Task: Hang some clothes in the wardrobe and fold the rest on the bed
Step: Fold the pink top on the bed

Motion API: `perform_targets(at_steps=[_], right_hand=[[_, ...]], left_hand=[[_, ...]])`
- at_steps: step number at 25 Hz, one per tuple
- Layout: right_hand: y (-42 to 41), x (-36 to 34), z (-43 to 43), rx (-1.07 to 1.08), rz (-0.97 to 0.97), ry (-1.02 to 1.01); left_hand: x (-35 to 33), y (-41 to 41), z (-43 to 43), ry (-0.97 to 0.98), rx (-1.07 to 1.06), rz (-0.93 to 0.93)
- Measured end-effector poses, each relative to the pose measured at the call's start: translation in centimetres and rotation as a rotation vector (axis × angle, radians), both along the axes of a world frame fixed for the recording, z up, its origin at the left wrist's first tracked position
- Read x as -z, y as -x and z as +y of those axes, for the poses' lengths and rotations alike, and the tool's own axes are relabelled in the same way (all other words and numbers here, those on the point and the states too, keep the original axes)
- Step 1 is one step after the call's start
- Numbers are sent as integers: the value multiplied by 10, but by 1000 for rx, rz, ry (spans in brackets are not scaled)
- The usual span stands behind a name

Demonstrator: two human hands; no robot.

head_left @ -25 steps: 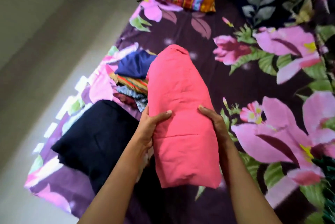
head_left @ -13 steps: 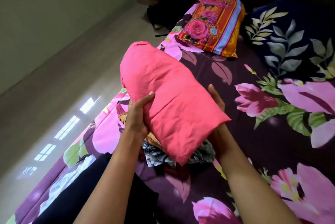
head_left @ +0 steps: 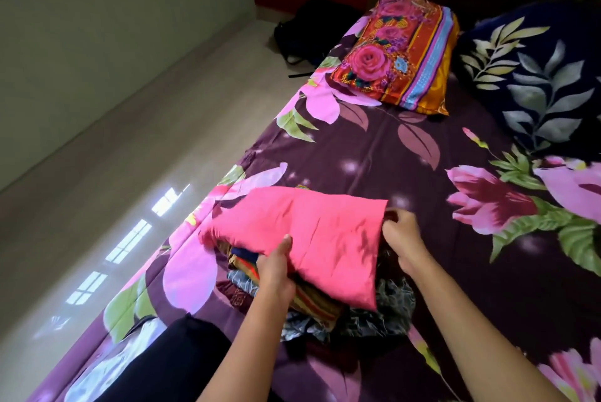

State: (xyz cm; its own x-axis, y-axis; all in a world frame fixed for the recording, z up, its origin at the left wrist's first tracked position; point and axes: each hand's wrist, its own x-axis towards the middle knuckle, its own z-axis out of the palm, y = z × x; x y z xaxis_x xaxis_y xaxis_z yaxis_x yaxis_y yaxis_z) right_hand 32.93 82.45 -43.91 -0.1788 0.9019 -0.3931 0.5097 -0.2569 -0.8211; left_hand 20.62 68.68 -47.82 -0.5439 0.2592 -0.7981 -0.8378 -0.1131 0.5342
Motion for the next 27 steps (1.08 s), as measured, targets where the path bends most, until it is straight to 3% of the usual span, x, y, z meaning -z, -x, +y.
perform_targets(at_steps=[3, 5, 7, 9, 10, 12, 14, 18, 23, 27], right_hand=[[9, -18, -18, -64, -86, -719], [33, -47, -41, -219, -44, -1059], [53, -50, -63, -386, -36, -1219], [62, -32, -73, -575, -192, -1166], [61, -17, -74, -652, -360, -1099], [51, 15, -76, -795, -634, -834], [39, 45, -82, -899, -722, -611], [32, 54, -87, -950, -745, -572], [26, 22, -88, -951, -666, -559], [9, -7, -99, -956, -663, -487]], left_hand=[[1, -6, -8, 119, 119, 157], [-7, -4, -14, 392, 193, 456], [-20, -2, -21, 642, 338, 902], [-20, 10, -24, 711, 618, 1366], [-15, 20, -23, 702, 790, 1462], [-2, 33, -28, 740, 1106, 1348], [17, 31, -40, 775, 1313, 1159], [26, 17, -46, 805, 1355, 1118], [-7, 13, -42, 841, 1313, 1288], [-34, -4, -47, 774, 1400, 1365]])
